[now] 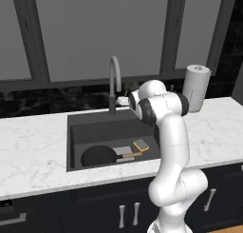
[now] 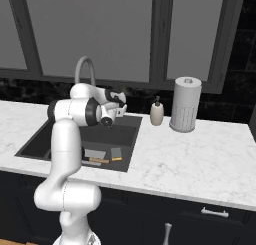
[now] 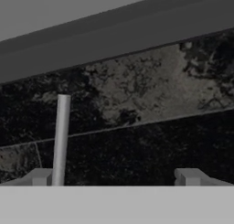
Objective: Pick the pan and sponge and place them into the sink. Then turn on the water.
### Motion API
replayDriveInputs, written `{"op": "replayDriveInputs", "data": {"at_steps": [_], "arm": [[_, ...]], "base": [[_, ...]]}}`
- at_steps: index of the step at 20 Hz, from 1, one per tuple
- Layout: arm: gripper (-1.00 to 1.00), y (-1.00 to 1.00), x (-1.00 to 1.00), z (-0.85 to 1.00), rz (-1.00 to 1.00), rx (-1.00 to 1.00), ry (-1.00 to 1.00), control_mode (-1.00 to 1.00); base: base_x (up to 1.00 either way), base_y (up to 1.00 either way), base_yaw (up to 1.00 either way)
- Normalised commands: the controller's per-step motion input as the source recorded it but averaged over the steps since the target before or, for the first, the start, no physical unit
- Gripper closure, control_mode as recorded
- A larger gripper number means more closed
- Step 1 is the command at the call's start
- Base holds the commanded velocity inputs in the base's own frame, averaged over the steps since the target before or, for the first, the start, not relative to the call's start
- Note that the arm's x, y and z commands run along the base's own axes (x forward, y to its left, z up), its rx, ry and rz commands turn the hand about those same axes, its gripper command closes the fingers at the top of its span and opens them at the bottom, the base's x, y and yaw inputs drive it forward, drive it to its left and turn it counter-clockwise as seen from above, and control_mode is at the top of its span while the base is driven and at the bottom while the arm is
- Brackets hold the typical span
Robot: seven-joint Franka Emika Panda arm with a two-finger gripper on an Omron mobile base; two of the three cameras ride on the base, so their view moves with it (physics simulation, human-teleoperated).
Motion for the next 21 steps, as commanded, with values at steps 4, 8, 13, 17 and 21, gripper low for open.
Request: {"op": "replayDriveInputs", "data": {"at_steps": [4, 8, 13, 17, 21], "arm": [[-1.00, -0.71, -0.15, 0.00, -0.10, 0.18, -0.01, -1.00], [-1.00, -0.59, -0.24, -0.02, -0.10, 0.14, -0.03, -1.00], [-1.00, -0.60, -0.23, -0.10, -0.09, 0.09, -0.02, -1.00], [-1.00, -0.72, 0.04, -0.35, -0.07, 0.03, 0.00, -1.00], [-1.00, -0.49, 0.54, -0.88, -0.09, 0.00, 0.04, -1.00]], "base": [[0.00, 0.00, 0.00], [0.00, 0.00, 0.00], [0.00, 0.00, 0.00], [0.00, 0.00, 0.00], [0.00, 0.00, 0.00]]}}
